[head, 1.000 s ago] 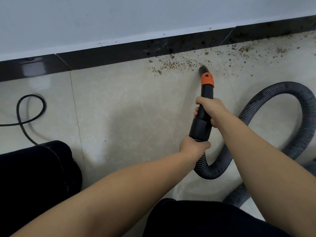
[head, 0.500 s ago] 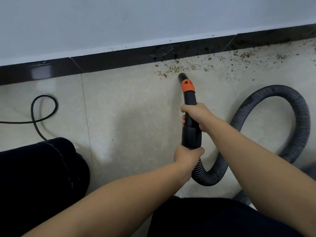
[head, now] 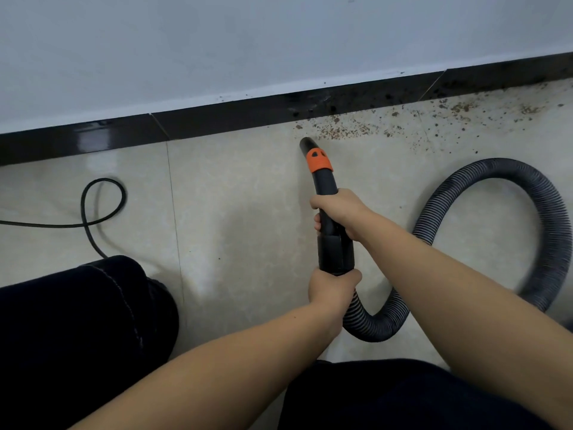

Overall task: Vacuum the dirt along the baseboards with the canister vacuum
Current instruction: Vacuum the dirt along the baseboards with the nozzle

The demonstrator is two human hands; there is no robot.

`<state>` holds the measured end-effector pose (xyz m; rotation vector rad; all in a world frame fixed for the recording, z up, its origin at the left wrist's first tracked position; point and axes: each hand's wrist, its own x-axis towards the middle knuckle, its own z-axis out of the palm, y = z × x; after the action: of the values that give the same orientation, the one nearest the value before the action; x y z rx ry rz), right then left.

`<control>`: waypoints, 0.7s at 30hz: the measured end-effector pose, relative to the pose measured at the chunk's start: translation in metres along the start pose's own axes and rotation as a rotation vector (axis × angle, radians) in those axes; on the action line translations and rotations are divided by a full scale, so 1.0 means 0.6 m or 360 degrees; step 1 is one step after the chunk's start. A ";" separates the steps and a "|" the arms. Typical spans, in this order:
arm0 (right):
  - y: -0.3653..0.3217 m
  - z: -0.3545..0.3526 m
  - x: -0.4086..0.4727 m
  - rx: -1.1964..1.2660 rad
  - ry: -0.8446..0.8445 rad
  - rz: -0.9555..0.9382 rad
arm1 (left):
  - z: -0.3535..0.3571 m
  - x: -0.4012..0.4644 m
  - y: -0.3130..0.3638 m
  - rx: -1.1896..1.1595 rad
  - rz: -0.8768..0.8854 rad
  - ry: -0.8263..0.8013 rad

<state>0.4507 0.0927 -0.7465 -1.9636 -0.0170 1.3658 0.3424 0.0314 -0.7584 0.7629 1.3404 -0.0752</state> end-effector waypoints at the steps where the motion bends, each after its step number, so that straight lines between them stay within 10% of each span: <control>1: 0.000 -0.006 0.002 0.0029 0.0030 0.0002 | 0.002 0.002 0.003 0.0023 0.0003 -0.0017; 21: -0.013 -0.114 0.050 0.0302 0.0374 0.0049 | 0.082 0.056 0.050 0.0293 0.0009 -0.0209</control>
<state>0.5223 0.0726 -0.7548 -1.9565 0.2456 1.1045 0.4068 0.0404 -0.7730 0.9012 1.2170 -0.2433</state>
